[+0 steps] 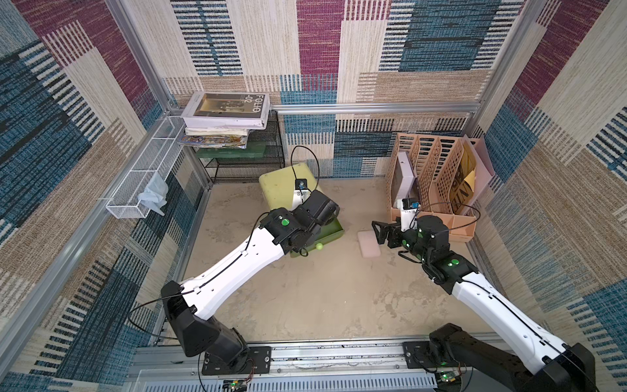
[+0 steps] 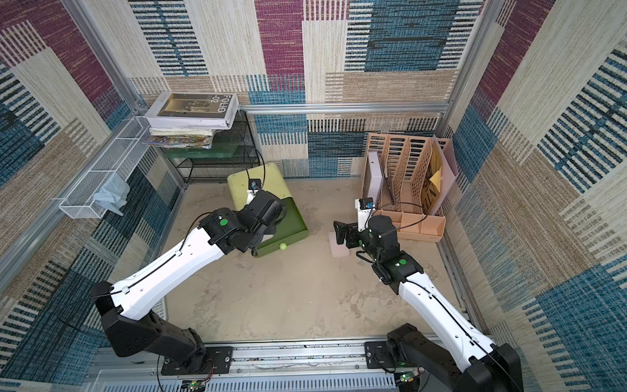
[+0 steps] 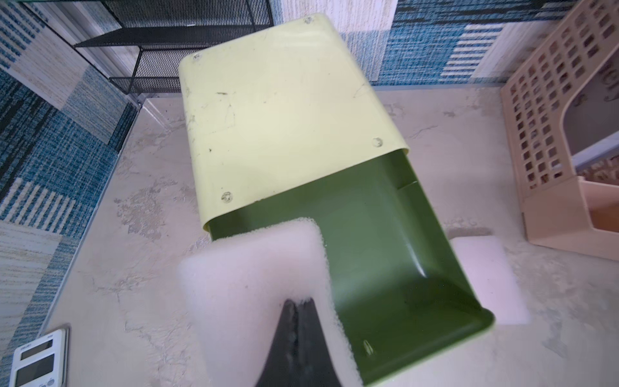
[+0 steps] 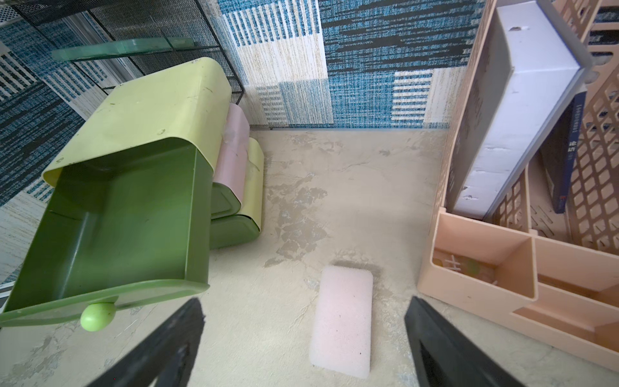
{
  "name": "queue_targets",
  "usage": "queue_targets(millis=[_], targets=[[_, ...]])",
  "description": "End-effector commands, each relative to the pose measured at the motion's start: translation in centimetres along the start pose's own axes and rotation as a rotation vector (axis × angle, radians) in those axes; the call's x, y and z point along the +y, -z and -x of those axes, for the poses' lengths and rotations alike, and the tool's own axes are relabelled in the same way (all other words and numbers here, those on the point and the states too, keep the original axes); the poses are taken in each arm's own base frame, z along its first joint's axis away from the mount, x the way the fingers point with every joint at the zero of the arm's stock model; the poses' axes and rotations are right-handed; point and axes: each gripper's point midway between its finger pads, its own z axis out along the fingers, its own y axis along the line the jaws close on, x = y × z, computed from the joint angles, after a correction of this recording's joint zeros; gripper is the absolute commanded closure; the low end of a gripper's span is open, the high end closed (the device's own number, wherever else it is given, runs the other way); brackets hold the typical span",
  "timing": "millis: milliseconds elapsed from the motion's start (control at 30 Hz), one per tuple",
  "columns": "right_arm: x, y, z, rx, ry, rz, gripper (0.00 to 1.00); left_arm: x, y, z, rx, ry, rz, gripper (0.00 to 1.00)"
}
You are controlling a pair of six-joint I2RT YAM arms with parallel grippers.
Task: Take the sponge out of the drawer
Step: Pick up the sponge from the drawer.
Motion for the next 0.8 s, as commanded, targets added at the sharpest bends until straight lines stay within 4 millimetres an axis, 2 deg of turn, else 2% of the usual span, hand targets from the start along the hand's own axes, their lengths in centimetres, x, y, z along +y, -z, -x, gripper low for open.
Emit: queue_targets(millis=[0, 200, 367, 633, 767], targets=[[-0.1, 0.1, 0.7, -0.033, 0.001, -0.006, 0.03, -1.0, 1.4, 0.9, -0.051, -0.003, -0.033, 1.00], [-0.8, 0.4, 0.8, -0.048, -0.002, -0.044, 0.03, -4.7, 3.8, -0.2, -0.065, 0.016, -0.122, 1.00], [-1.9, 0.8, 1.0, -0.057, -0.009, -0.099, 0.03, -8.7, 5.0, -2.6, -0.040, 0.015, -0.204, 1.00], [-4.9, 1.2, 0.7, -0.046, -0.076, -0.170, 0.03, -14.0, 5.0, -7.7, 0.050, 0.026, -0.290, 1.00], [-6.3, 1.4, 0.6, -0.043, -0.114, -0.194, 0.03, -15.3, 4.1, -9.8, 0.093, 0.040, -0.286, 1.00]])
